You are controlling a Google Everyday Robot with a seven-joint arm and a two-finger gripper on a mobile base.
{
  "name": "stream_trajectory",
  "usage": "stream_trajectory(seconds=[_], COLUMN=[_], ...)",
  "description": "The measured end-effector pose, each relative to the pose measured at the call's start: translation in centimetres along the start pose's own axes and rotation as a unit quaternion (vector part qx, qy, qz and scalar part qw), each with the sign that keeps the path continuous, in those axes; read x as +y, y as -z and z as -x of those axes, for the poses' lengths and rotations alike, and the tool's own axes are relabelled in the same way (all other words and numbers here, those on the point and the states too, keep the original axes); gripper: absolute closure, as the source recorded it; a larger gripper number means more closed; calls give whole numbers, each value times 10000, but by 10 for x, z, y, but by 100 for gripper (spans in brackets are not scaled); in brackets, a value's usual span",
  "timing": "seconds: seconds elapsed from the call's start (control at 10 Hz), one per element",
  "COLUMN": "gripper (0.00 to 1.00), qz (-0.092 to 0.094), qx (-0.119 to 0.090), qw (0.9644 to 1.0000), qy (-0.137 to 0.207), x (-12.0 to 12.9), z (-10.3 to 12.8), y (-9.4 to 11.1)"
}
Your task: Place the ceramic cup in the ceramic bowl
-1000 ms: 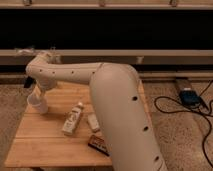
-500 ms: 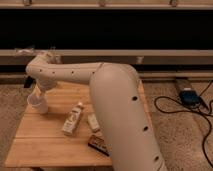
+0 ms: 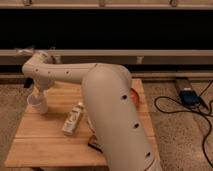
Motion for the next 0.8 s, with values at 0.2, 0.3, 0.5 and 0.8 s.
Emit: stream_trajectory(seconds=[0.2,0.3,0.5,0.8], gripper=[20,20,20,43], qz=[-15,-39,-55,-214], qx=[-92,-163,-281,-498], qw=[9999,9998,9995,9983], qy=[36,59,96,231], x=[-4,-7,-8,-16], z=[-2,-3,-2,-1], y=[-8,-15,-24,-37])
